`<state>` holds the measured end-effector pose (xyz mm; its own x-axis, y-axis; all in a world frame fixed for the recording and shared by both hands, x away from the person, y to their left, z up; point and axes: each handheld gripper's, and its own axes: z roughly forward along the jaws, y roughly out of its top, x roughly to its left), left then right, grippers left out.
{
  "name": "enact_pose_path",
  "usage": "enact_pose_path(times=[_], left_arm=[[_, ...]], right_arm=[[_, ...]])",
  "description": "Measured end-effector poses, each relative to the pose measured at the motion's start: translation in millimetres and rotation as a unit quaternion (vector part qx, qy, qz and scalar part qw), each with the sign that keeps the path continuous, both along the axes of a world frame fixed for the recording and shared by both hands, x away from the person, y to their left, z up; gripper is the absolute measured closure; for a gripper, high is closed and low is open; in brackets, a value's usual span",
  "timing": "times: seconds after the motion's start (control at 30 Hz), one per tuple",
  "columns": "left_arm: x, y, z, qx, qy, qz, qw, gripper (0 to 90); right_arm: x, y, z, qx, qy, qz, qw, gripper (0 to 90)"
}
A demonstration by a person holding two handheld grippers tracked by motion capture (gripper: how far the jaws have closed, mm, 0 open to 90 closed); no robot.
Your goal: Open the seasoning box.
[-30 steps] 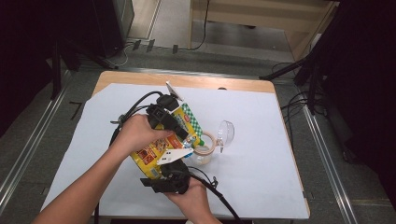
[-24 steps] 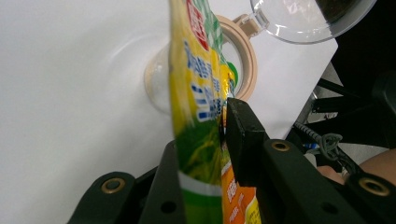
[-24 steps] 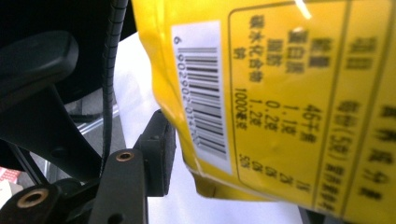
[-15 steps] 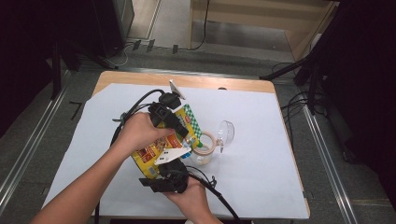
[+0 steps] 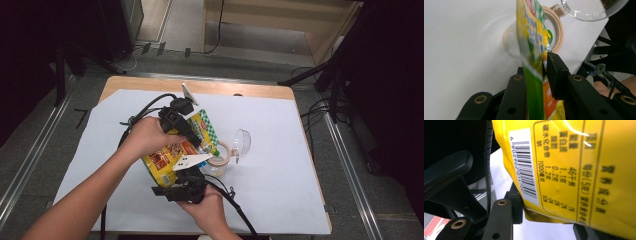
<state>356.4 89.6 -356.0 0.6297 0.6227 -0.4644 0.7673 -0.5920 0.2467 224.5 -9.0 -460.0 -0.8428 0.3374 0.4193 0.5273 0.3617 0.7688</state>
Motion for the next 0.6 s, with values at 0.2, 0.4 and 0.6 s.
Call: enact_pose_path(times=[0.2, 0.4, 0.6], left_arm=[[2.9, -2.5, 1.2, 0.015, 0.004, -0.001, 0.9999, 85.2], [2.0, -10.0, 6.7, 0.03, -0.013, -0.001, 0.9995, 88.1], [2.9, -12.6, 8.7, 0.037, -0.014, -0.003, 0.9992, 87.3]], right_arm=[[-2.8, 0.5, 2.9, -0.003, -0.023, -0.006, 0.9997, 57.7], [-7.5, 4.5, 6.1, -0.03, -0.064, -0.01, 0.9975, 51.5], [-4.3, 1.5, 8.0, -0.028, -0.056, -0.014, 0.9979, 62.2]])
